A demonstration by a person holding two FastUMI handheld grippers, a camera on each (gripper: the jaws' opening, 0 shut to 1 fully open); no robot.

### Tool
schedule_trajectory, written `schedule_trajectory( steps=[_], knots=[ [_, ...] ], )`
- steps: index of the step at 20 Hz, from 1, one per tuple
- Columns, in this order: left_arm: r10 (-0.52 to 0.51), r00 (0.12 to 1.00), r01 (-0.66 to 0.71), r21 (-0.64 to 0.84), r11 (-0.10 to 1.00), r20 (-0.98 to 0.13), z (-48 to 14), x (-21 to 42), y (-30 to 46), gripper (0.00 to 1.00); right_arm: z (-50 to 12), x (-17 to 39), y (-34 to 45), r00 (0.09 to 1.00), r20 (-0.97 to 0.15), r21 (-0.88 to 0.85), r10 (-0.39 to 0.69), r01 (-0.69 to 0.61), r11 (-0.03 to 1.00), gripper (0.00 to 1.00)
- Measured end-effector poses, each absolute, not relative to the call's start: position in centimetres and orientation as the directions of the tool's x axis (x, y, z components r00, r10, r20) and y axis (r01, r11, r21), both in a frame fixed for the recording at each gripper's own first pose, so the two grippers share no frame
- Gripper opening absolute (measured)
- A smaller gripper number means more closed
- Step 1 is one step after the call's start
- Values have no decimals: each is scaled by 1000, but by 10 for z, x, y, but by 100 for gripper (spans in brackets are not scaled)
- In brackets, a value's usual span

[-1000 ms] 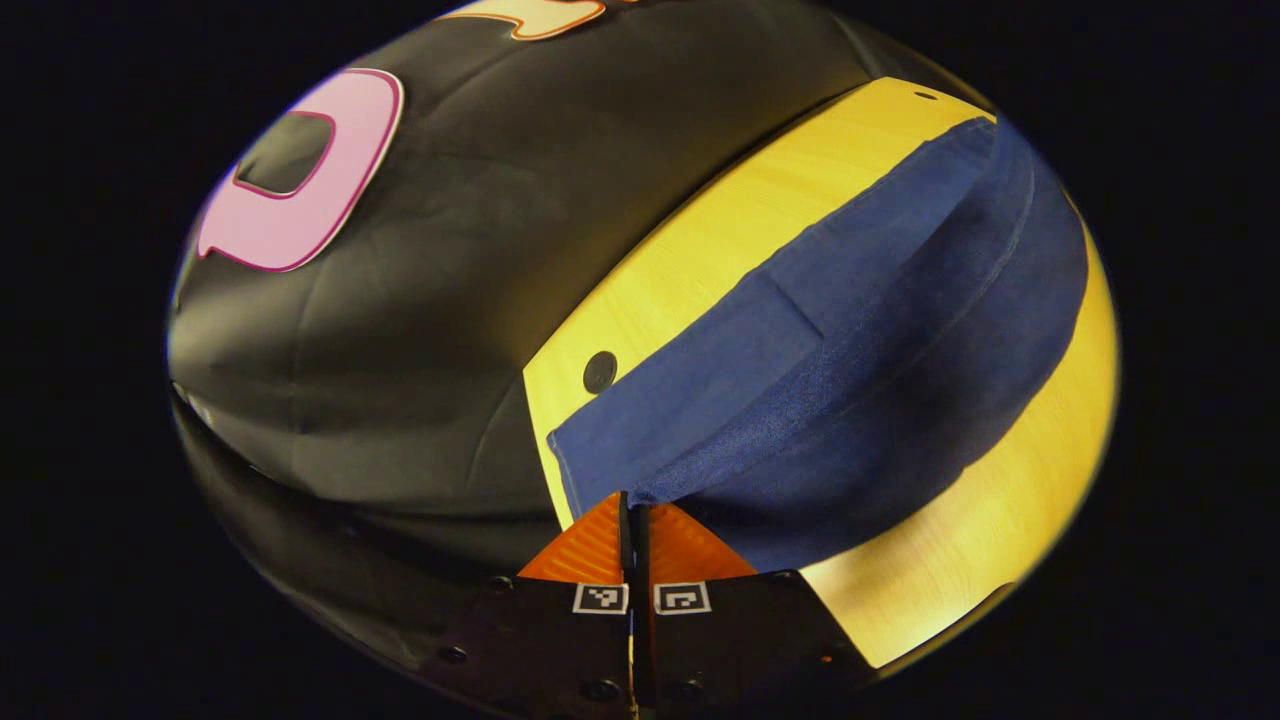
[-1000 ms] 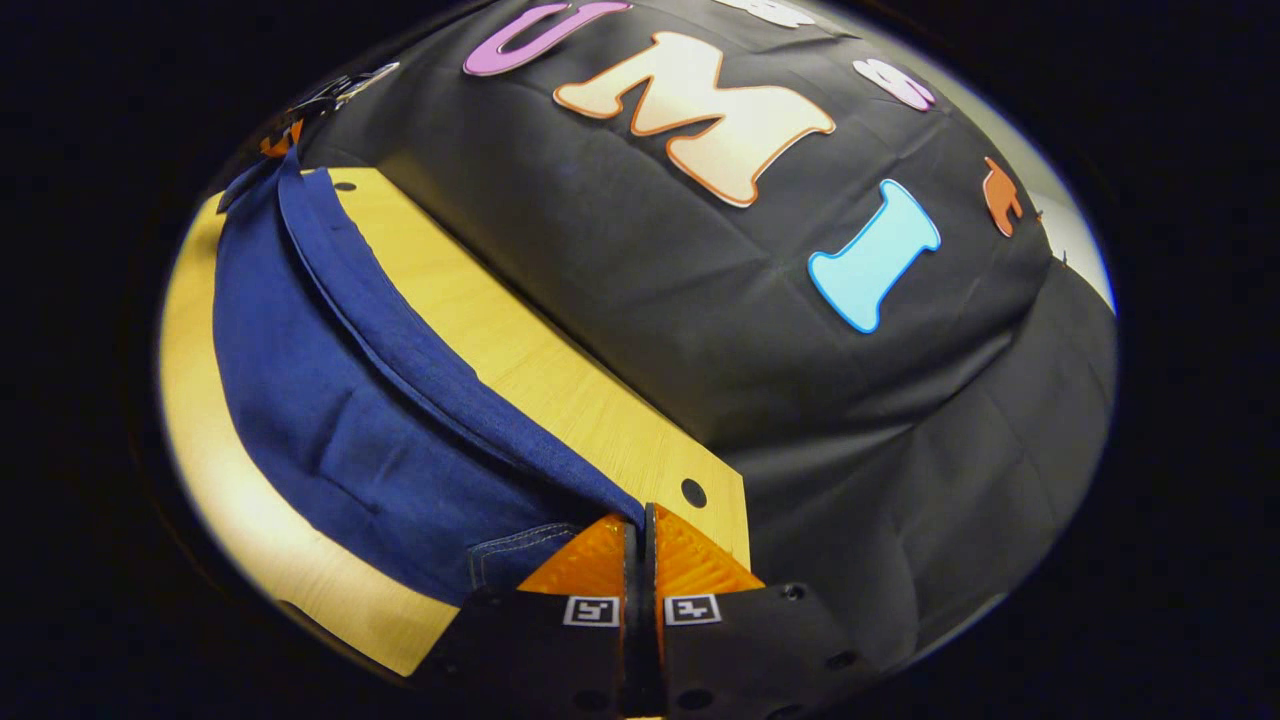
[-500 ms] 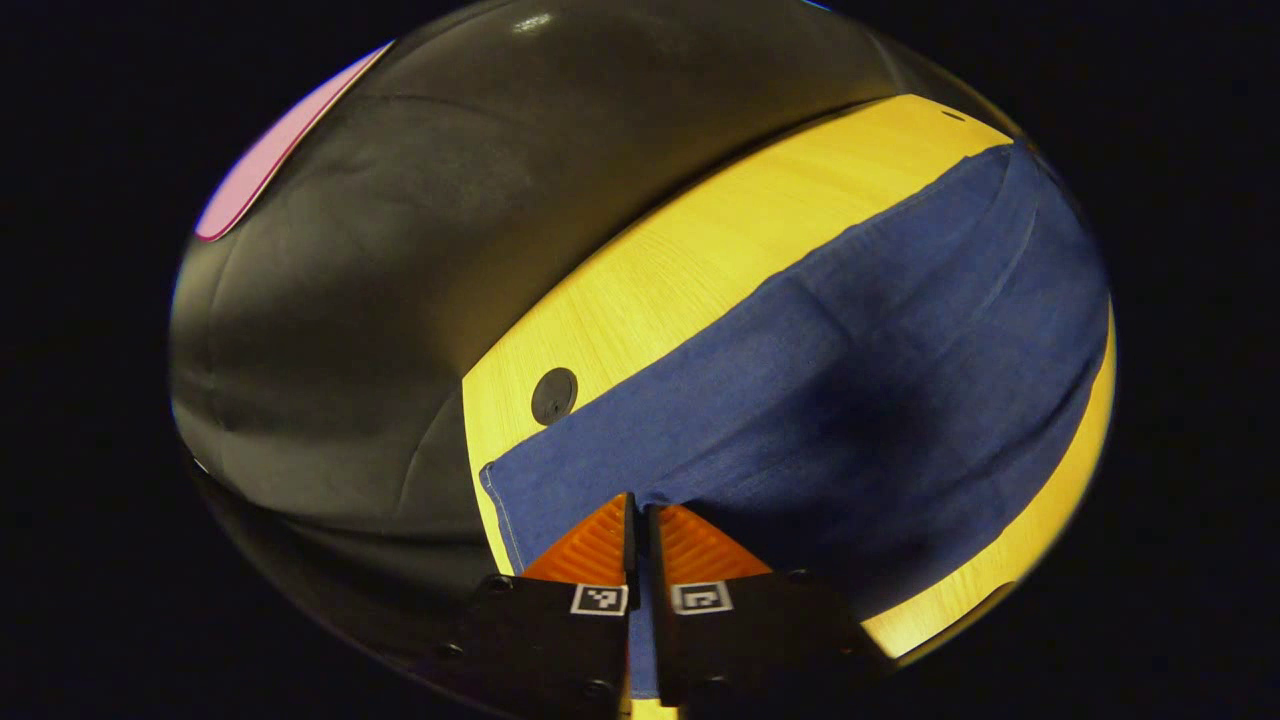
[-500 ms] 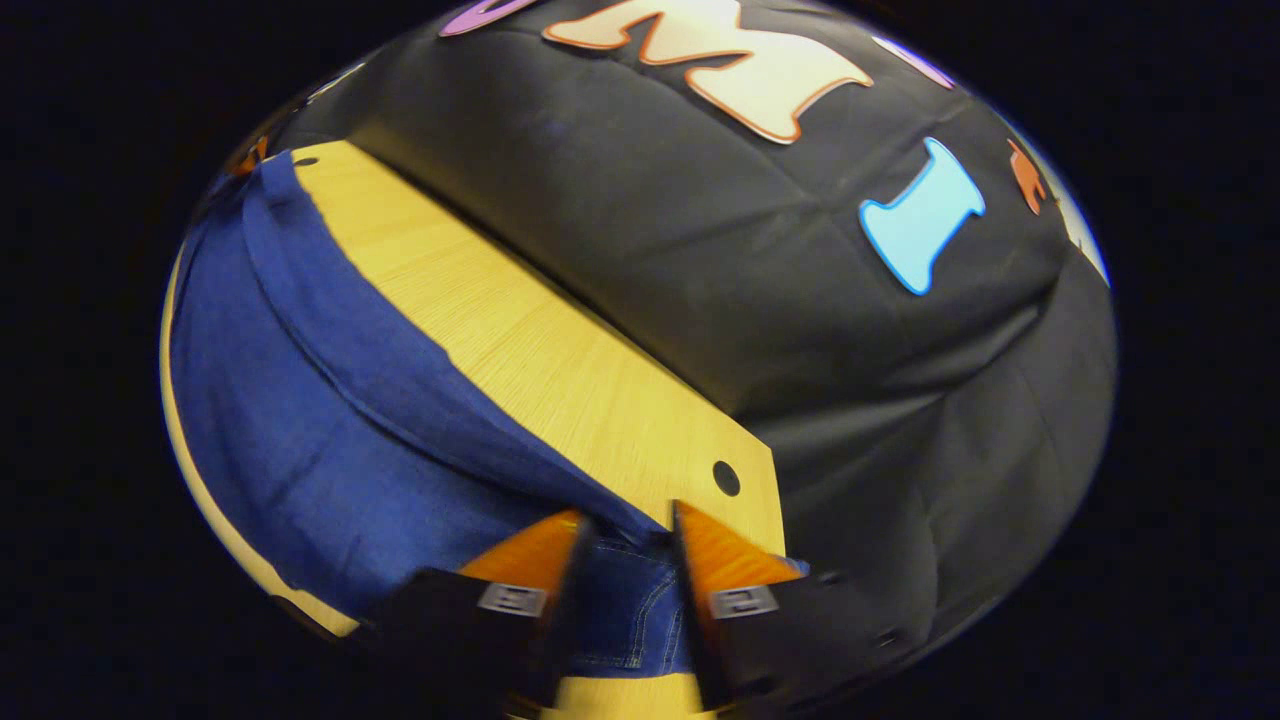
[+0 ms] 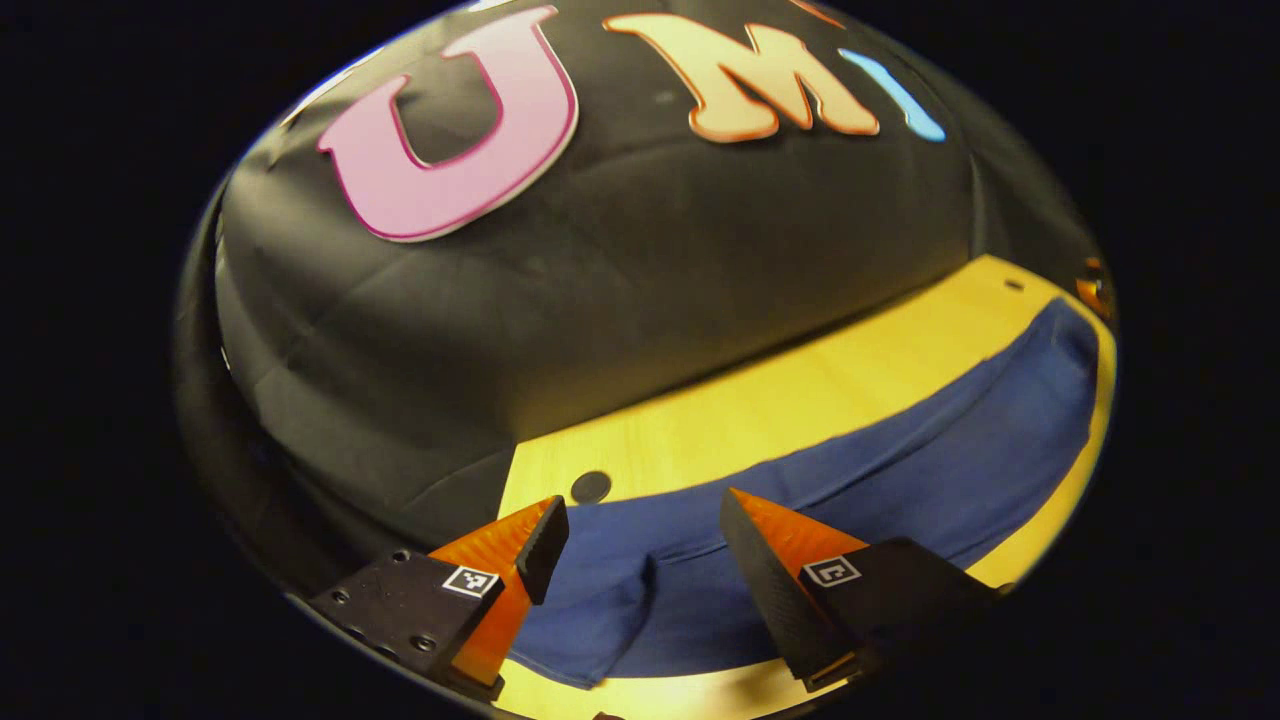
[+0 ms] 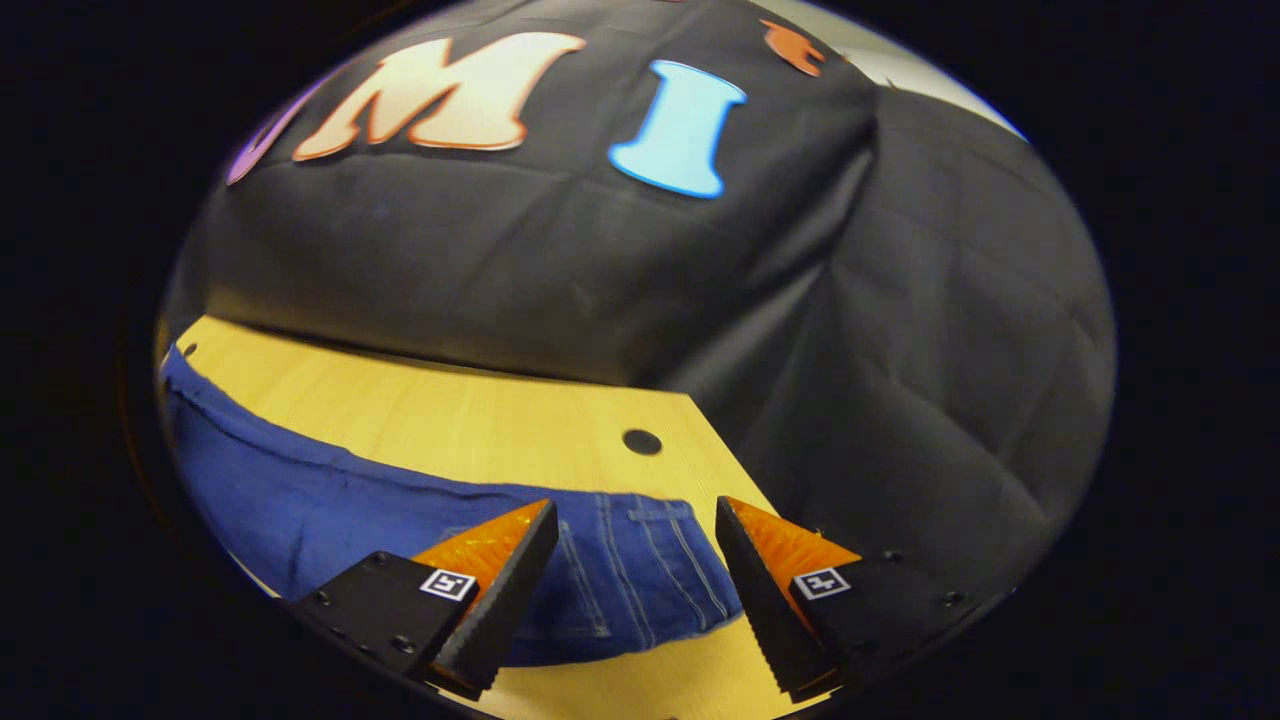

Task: Grasp the waist and the cuffs of the jeans and fold them to make the two legs overlap; first hold the waist and fold one-third of the jeans toward the cuffs, then hold the cuffs and fold the remaining one-third in the same direction to finish folding.

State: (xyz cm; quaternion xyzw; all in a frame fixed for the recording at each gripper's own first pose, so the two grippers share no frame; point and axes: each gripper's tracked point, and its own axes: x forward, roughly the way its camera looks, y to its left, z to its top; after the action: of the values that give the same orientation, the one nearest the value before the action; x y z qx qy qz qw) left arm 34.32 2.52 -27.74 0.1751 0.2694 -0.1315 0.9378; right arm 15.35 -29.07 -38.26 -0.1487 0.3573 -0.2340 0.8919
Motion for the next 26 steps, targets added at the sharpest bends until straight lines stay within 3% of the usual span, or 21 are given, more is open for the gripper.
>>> schedule_trajectory(
  steps=[5,11,14,16,21,23,26],
  knots=[
    [-250,850,331,102,938,-463,-203,328,-28,94,-414,120,-339,575,-645,-350,-504,364,863,99],
    [-248,862,298,45,954,-441,-167,304,-62,95,-471,89,-365,474,-773,-171,-422,485,857,99],
    [-220,876,266,50,963,-430,-148,276,-69,94,-476,94,-366,508,-781,-57,-364,523,850,100],
    [-206,881,259,68,964,-426,-140,268,-69,95,-473,97,-353,557,-781,-8,-281,442,897,93],
    [-210,883,249,39,968,-421,-135,260,-72,95,-474,107,-346,585,-775,62,-239,447,892,10],
    [-215,885,242,13,970,-413,-136,260,-69,95,-463,110,-346,594,-764,37,-253,431,901,5],
    [-205,887,219,-13,976,-414,-140,261,-52,95,-426,126,-339,651,-713,62,-259,427,902,4]
  ],
)
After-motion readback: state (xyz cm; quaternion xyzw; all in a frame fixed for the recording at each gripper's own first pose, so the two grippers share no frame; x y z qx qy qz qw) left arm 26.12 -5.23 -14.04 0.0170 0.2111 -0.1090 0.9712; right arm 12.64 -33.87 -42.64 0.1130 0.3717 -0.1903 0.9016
